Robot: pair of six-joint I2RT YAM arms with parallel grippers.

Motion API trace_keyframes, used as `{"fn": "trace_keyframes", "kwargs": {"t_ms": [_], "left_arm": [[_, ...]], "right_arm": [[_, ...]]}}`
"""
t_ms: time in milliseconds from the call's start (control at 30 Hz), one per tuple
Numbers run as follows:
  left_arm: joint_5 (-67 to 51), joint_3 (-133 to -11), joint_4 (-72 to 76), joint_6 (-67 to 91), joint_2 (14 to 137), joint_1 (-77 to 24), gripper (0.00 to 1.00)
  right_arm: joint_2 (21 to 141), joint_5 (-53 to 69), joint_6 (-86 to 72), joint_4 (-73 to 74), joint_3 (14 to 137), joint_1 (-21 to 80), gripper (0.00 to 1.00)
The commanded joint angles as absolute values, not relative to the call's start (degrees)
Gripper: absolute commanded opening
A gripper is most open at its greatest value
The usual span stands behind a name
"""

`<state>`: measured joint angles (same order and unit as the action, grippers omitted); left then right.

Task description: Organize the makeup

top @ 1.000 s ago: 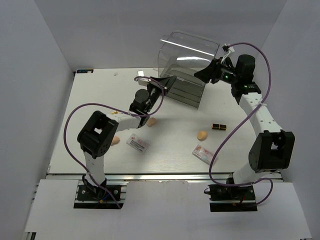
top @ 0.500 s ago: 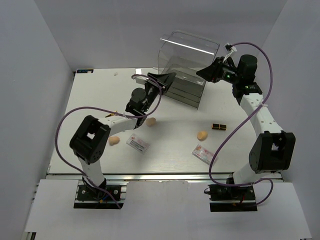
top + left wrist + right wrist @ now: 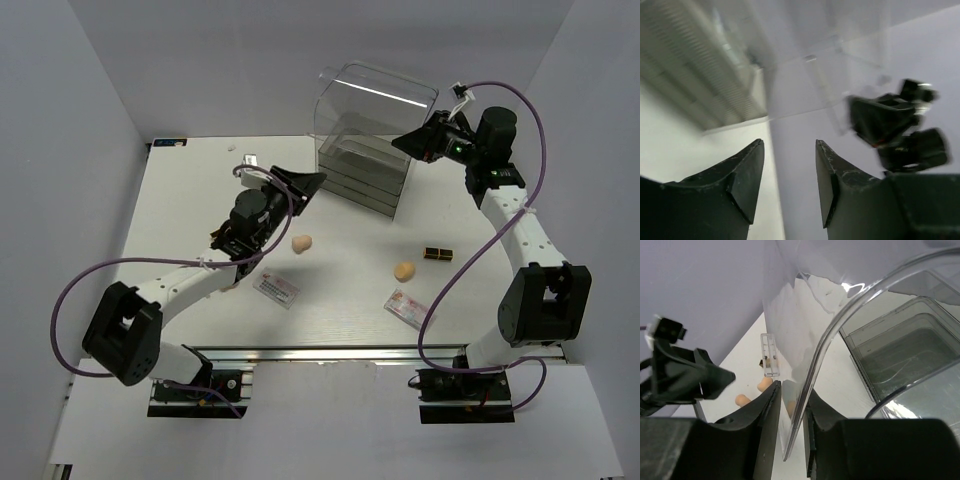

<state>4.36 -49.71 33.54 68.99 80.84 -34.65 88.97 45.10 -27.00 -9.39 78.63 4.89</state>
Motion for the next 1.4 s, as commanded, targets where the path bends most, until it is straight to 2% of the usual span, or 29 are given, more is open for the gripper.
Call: {"fn": "trace_keyframes", "kwargs": {"t_ms": [0, 100, 233, 400, 533, 700, 867, 967, 1133, 1200, 1233, 1367], "left_arm": [[6.5, -47.73, 15.43, 66.71, 77.79, -34.45, 0.54], [7.21, -48.51, 6.29, 62.33, 78.57, -34.45, 0.51], [7.99, -56.49, -9.02, 48.65, 84.45, -34.45, 0.62], [14.22, -68.37, -25.9, 39.47, 95.09, -34.37, 0.69], [16.08, -71.71, -29.09, 36.22, 99.57, -34.37, 0.7], [17.58, -76.11, -33.12, 34.63, 104.41, -34.28, 0.66], [16.96, -77.08, -32.26, 32.26, 107.66, -34.28, 0.64], [16.0, -78.48, -32.34, 31.2, 109.95, -34.28, 0.59], [15.29, -79.45, -32.08, 31.29, 111.71, -34.28, 0.26], [15.29, -78.49, -30.95, 31.81, 110.32, -34.28, 0.19], [15.29, -78.14, -30.5, 32.86, 109.43, -34.19, 0.13], [12.23, -74.89, -24.72, 38.04, 103.02, -34.02, 0.1]], "right_arm": [[87.1, 47.02, -29.17, -15.73, 82.53, 4.83, 0.28], [86.84, 47.2, -29.79, -15.91, 82.44, 4.48, 0.28], [86.4, 47.64, -30.67, -16.35, 81.65, 4.04, 0.28], [86.04, 47.81, -31.82, -17.49, 80.51, 4.04, 0.28], [86.04, 47.81, -31.73, -17.49, 80.16, 4.04, 0.28], [85.87, 47.81, -31.73, -17.49, 79.72, 4.04, 0.28], [85.96, 47.72, -31.9, -17.58, 79.45, 4.04, 0.28], [85.96, 47.72, -31.9, -17.58, 79.28, 4.04, 0.28], [85.69, 47.64, -31.47, -17.4, 79.1, 4.04, 0.28], [85.61, 47.72, -31.55, -17.32, 79.01, 4.04, 0.28], [85.52, 47.72, -31.47, -17.23, 79.1, 4.04, 0.28], [85.43, 47.81, -31.55, -17.31, 78.93, 4.04, 0.28]]}}
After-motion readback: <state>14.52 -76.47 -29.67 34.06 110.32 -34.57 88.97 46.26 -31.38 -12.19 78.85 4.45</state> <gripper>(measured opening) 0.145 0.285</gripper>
